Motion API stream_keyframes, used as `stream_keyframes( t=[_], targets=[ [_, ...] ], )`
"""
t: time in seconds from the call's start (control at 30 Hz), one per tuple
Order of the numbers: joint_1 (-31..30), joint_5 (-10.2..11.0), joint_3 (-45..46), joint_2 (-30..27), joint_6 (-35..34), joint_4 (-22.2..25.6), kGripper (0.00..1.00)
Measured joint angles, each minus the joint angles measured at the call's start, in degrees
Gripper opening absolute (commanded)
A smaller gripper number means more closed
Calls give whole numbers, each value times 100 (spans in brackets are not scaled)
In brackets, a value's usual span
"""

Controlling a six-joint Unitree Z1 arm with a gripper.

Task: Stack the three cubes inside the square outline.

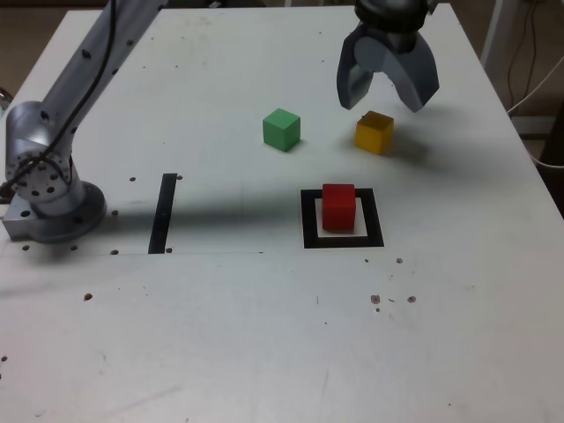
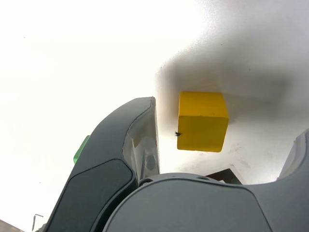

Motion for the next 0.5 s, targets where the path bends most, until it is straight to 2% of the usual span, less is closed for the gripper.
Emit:
stream_keyframes(
  t=[0.33,0.5],
  targets=[
    [-55,42,119,303,-68,-200,96],
    [-88,66,140,348,-119,-224,90]
  ],
)
